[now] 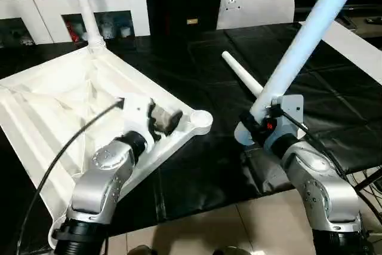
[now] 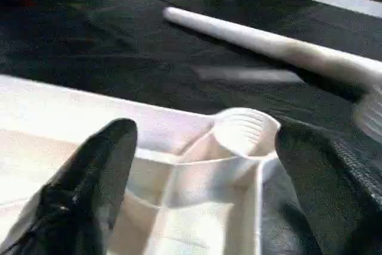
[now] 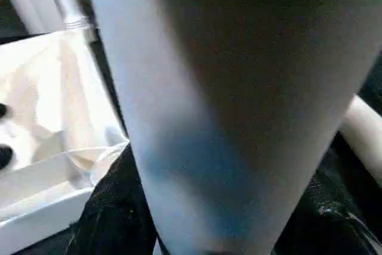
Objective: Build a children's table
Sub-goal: Pick table leg
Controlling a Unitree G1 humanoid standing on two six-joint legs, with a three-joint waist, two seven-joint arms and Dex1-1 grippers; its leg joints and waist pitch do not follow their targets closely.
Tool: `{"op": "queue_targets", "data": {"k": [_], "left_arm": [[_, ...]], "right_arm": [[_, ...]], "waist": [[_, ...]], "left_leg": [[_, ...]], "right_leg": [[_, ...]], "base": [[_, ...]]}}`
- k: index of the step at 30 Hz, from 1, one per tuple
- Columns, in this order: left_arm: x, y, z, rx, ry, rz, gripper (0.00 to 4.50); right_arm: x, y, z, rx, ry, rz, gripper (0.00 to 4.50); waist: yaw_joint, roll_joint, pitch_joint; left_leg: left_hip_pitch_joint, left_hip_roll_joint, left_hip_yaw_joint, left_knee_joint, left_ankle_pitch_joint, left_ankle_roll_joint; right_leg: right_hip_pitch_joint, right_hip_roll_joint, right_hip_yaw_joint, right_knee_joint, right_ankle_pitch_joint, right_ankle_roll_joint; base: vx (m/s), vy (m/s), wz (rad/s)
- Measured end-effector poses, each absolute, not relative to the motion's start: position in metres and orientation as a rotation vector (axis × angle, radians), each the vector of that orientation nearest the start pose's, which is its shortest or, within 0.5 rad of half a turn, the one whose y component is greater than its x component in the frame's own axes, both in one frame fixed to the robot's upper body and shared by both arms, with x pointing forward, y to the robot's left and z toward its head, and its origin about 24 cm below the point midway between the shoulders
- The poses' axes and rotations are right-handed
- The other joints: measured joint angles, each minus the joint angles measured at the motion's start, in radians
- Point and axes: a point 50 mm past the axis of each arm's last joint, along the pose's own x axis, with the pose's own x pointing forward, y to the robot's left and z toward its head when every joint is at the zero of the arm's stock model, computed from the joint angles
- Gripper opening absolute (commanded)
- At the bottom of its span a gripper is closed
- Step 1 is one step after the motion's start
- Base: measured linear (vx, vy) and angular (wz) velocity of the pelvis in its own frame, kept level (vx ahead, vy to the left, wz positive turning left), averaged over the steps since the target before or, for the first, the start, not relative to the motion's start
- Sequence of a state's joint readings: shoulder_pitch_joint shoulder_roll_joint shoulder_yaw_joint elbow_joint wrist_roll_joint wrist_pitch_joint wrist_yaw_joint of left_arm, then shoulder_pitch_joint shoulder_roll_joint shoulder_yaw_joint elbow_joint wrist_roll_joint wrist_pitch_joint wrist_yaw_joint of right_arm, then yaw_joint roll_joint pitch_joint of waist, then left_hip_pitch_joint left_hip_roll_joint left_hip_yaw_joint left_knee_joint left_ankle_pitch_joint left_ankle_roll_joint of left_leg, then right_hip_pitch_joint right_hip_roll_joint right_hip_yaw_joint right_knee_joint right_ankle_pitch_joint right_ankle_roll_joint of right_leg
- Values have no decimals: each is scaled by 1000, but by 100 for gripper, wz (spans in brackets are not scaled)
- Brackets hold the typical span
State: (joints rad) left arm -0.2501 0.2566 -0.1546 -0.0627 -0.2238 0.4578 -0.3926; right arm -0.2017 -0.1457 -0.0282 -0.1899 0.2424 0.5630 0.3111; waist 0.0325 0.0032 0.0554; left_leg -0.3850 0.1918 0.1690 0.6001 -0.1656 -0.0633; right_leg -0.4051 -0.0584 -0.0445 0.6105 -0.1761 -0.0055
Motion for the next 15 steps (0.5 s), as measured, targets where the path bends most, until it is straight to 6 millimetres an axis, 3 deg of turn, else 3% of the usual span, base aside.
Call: {"op": "queue_targets", "data": {"k": [3,10,13,15], "left_arm": [[282,120,69,99,258,-680,375],[280,126,60,123,377,-689,292],[284,123,67,88,296,-642,281],[285,124,78,-35,204,-549,281]], "right_arm": [[280,-141,92,60,138,457,193],[279,-137,91,67,140,510,192],[279,-132,92,122,130,521,192],[279,-127,95,183,122,501,192]], "waist": [[0,0,0],[0,0,0],[0,1,0],[-1,0,0]], "left_leg": [[0,0,0,0,0,0],[0,0,0,-1,0,0],[0,0,0,0,0,0],[0,0,0,0,0,0]], "right_leg": [[0,0,1,0,0,0],[0,0,1,0,0,0],[0,0,1,0,0,0],[0,0,1,0,0,0]], "base": [[0,0,0],[0,0,0],[0,0,0],[0,0,0]]}}
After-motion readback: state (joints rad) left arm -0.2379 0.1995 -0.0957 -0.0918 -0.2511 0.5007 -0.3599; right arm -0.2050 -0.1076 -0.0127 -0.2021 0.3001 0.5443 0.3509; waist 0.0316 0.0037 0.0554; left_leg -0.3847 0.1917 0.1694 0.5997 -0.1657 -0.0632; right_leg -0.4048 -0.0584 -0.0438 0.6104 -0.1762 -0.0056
